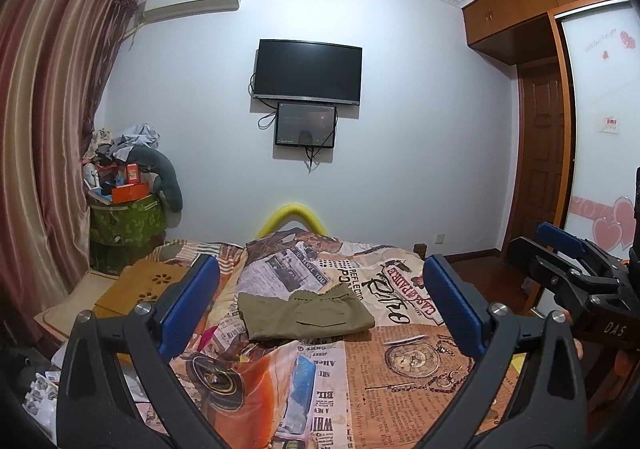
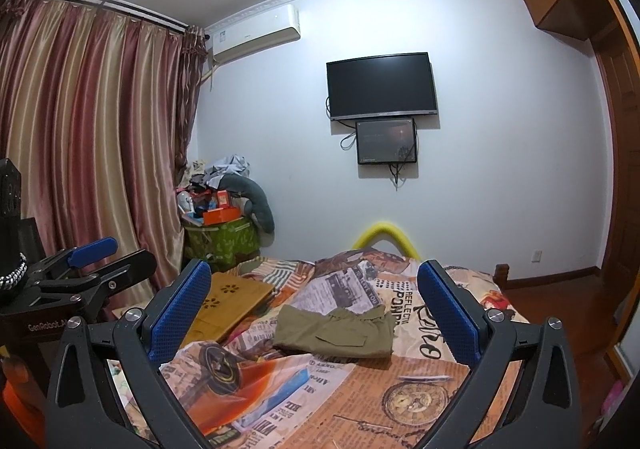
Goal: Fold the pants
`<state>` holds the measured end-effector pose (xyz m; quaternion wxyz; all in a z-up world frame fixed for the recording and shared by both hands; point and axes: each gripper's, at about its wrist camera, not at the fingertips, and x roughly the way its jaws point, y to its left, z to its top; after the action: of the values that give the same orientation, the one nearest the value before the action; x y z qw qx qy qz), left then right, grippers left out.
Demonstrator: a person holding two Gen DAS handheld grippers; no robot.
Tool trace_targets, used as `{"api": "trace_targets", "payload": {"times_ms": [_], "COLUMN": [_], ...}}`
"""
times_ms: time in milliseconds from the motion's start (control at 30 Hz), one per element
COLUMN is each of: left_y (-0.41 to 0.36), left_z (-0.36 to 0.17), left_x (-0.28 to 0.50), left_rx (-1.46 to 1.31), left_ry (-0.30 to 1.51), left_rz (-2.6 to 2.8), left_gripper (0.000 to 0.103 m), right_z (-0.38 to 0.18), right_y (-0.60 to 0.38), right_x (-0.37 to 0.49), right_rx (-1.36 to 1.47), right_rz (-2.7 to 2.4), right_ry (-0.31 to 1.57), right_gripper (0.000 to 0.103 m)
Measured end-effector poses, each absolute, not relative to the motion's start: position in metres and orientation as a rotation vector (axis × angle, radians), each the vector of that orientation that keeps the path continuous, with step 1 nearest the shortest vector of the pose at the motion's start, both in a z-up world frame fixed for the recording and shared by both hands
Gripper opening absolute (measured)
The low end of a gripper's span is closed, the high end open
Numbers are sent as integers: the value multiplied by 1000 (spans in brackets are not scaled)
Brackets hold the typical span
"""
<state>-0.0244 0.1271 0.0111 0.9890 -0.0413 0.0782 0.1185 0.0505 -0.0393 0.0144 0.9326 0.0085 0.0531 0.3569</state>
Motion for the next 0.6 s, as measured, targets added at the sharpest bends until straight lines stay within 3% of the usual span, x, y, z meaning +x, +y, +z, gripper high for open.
{"api": "trace_targets", "payload": {"times_ms": [600], "left_y": [127], "left_z": [11], "left_x": [-22], "left_rx": [-87], "left_ry": [160], "left_rz": [236], "left_gripper": [103], "right_z": [15], "right_y": [-38], "right_x": [52], "right_rx": [21], "right_rz": [725], "right_ry": [127], "right_gripper": [103]}}
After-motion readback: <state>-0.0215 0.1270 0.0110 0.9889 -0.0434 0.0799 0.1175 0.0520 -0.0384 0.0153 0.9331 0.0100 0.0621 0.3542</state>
